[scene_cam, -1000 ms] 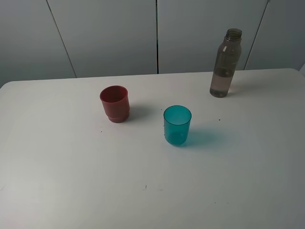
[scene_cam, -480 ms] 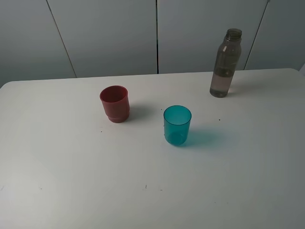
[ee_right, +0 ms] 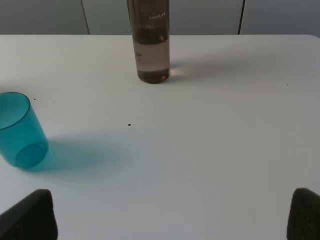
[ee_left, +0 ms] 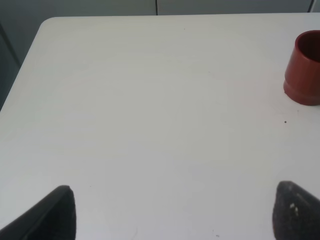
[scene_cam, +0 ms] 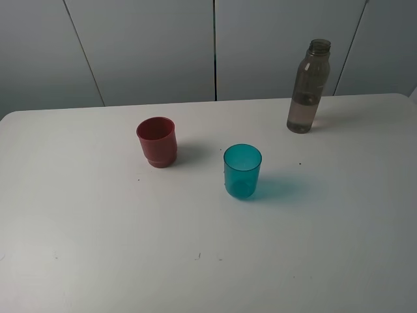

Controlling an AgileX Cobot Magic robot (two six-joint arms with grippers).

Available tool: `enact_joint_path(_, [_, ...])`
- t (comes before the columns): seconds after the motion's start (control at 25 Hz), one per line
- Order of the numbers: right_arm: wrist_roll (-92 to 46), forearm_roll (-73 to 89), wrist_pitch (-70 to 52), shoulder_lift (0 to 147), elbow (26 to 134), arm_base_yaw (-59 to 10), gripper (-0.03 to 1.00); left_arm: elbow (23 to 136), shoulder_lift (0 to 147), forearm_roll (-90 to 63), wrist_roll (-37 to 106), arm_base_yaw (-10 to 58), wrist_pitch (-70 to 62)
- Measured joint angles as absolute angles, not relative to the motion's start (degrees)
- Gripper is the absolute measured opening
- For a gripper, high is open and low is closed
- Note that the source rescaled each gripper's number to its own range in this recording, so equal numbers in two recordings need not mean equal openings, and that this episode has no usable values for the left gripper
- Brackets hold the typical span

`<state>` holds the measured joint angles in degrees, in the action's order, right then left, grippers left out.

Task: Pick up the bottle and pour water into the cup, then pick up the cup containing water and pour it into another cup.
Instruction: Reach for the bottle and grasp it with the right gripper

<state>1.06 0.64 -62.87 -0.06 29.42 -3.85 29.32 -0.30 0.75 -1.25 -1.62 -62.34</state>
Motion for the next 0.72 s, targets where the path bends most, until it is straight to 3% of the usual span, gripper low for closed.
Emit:
enact_joint_path(0.56, [-0.4,0.7,-62.4,-0.1,29.4,-3.9,1.00,29.3,-0.3,0.8,-1.2,-1.6,-62.3])
enact_joint_path(0.72, [-7.7,0.8,-55.2,1.1,32.4,-3.9,1.00,29.3,-0.3,0.8,-1.2,-1.6,-62.3])
